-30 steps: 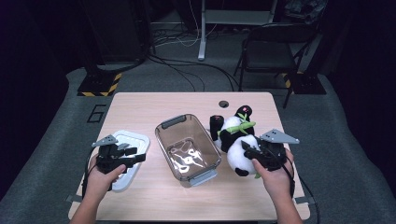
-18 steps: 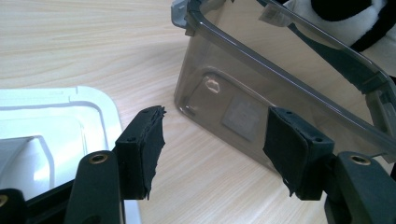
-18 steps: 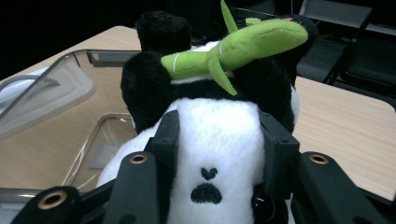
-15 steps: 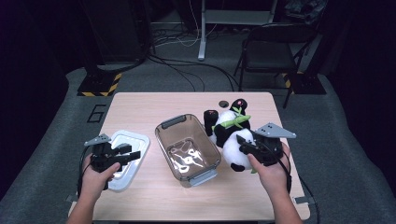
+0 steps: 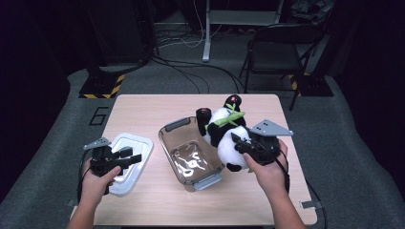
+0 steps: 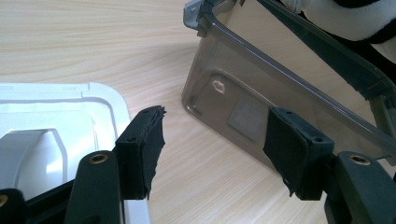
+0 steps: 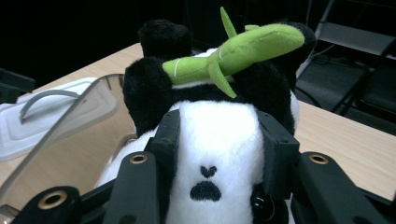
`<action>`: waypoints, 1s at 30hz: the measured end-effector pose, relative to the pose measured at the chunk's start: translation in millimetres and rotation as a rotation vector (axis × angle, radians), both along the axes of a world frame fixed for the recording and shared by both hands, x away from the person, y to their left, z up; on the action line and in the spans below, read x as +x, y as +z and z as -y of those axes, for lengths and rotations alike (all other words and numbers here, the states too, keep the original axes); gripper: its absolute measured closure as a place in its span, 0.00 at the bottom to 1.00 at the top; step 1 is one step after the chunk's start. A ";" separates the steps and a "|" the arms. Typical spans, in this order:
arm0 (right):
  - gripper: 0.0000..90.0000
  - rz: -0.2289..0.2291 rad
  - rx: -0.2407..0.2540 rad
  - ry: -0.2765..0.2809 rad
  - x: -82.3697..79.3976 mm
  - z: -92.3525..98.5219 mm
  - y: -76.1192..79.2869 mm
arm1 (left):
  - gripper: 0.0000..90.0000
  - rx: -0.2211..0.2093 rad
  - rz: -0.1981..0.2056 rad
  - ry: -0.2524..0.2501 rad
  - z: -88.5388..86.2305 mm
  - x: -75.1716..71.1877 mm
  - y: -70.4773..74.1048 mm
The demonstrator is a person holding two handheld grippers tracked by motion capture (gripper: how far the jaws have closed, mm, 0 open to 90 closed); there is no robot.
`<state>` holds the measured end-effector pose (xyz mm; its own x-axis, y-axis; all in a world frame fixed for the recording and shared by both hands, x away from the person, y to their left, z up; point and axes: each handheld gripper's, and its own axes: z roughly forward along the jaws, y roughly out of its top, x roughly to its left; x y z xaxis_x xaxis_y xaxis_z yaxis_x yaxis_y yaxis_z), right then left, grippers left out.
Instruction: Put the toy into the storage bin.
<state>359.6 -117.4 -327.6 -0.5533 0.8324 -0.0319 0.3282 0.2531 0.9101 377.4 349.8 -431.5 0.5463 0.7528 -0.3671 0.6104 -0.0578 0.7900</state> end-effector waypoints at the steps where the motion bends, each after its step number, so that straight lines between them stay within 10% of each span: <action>1: 0.63 -0.001 0.001 0.008 1.0 -3.1 -0.8 | 0.41 0.000 0.000 0.000 0.0 0.0 0.0; 30: 0.63 -0.037 0.030 0.141 18.7 -72.9 -19.1 | 0.41 0.002 -0.006 0.041 -12.0 -9.0 -2.1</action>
<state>378.4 -44.4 -346.8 -0.6653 0.7465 0.0139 0.3245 0.2723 0.9058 368.4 361.8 -433.6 0.5130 0.7751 -0.3688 0.6170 -0.0344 0.7862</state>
